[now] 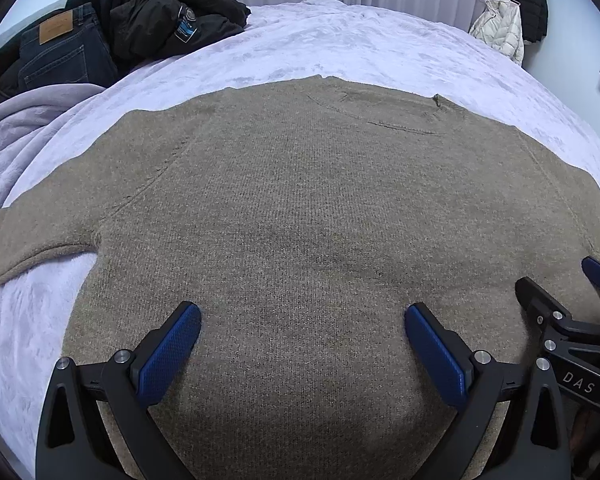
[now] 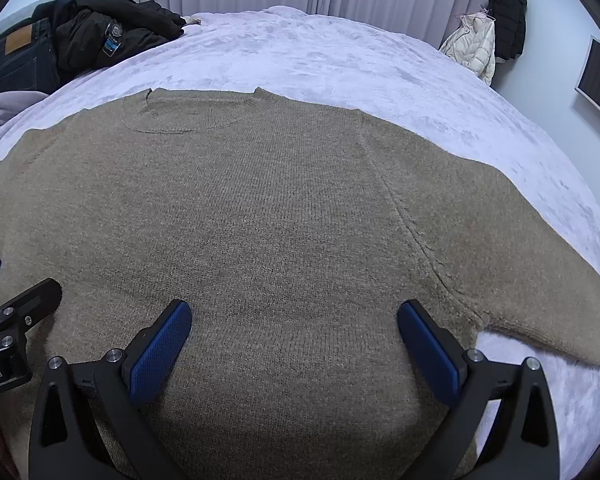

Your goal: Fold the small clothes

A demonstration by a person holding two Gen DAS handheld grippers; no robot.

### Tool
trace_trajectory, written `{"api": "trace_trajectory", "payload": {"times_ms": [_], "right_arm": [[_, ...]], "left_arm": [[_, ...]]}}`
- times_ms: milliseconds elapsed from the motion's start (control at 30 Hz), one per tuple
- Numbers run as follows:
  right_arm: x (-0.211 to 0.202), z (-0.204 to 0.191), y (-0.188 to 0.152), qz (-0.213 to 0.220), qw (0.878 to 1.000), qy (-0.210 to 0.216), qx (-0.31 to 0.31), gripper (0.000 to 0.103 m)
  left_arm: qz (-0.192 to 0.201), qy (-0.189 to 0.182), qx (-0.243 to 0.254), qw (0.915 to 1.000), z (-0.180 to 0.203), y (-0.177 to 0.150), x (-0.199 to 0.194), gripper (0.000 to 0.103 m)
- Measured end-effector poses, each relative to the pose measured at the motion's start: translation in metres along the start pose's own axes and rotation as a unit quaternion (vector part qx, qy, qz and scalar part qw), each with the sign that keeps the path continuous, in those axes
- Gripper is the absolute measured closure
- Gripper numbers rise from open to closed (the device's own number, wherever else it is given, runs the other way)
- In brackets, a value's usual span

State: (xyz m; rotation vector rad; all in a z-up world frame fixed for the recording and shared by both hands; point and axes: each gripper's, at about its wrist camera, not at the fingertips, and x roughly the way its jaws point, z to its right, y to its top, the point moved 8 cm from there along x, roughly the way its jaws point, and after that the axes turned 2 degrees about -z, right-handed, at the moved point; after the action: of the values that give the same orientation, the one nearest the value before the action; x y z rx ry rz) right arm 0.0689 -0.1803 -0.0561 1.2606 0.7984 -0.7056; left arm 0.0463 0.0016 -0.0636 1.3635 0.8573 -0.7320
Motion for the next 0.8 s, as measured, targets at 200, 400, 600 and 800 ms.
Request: {"api": "trace_trajectory", "payload": {"times_ms": [200, 400, 600, 800], "right_arm": [[0.0, 0.0, 0.0, -0.003, 1.0, 0.0, -0.001, 0.0], [0.001, -0.002, 0.002, -0.019, 1.0, -0.002, -0.011, 0.0], [-0.018, 0.006, 0.012, -0.027, 0.999, 0.02, -0.006, 0.0], [-0.037, 0.048, 0.026, 0.005, 0.999, 0.02, 0.044, 0.0]], "left_arm": [[-0.007, 0.017, 0.017, 0.9997, 0.004, -0.001, -0.001, 0.0], [-0.016, 0.039, 0.023, 0.9988, 0.009, 0.004, -0.013, 0.001], [0.009, 0.017, 0.039, 0.9991, 0.031, 0.017, -0.038, 0.001], [0.011, 0.005, 0.055, 0.9984, 0.063, 0.036, -0.047, 0.001]]}}
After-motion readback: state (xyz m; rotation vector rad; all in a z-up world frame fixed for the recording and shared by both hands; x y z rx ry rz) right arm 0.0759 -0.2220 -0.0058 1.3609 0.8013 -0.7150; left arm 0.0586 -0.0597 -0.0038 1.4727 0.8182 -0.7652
